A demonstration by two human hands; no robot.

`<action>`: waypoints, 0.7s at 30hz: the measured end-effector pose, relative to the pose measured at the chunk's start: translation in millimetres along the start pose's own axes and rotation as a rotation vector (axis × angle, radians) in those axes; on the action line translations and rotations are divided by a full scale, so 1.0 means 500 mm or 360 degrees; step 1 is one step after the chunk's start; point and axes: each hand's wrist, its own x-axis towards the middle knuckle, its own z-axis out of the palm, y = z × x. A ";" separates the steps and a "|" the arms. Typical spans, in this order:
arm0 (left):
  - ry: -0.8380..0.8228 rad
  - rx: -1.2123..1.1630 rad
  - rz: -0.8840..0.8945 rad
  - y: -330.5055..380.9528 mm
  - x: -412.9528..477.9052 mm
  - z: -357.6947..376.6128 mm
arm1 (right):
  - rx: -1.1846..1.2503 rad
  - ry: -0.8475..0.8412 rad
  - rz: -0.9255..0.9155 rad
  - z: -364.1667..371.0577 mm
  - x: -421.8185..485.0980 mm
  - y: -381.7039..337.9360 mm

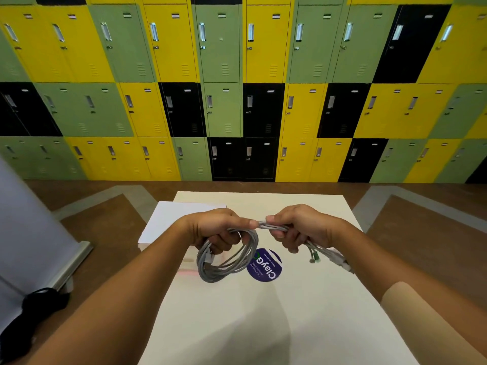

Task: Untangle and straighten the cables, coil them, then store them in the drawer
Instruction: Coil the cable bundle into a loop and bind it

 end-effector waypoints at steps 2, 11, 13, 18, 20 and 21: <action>-0.0089 -0.0074 0.0021 -0.001 0.000 0.003 | 0.0118 -0.0104 0.0046 -0.002 -0.002 0.002; -0.0613 -0.0544 0.0021 -0.028 0.009 0.007 | -0.0467 0.0115 -0.0203 -0.001 -0.007 0.001; -0.0664 -0.0644 0.0061 -0.031 0.009 0.004 | -0.0535 0.0203 -0.0236 0.003 -0.003 0.008; -0.0617 -0.0757 0.0094 -0.032 0.015 -0.007 | -0.0517 0.0529 -0.0511 0.027 0.013 0.025; -0.0592 -0.0784 0.0113 -0.031 0.019 -0.009 | -0.0490 0.0715 -0.0651 0.036 0.024 0.034; -0.0578 -0.0785 0.0123 -0.030 0.021 -0.010 | -0.0522 0.0803 -0.0712 0.041 0.029 0.039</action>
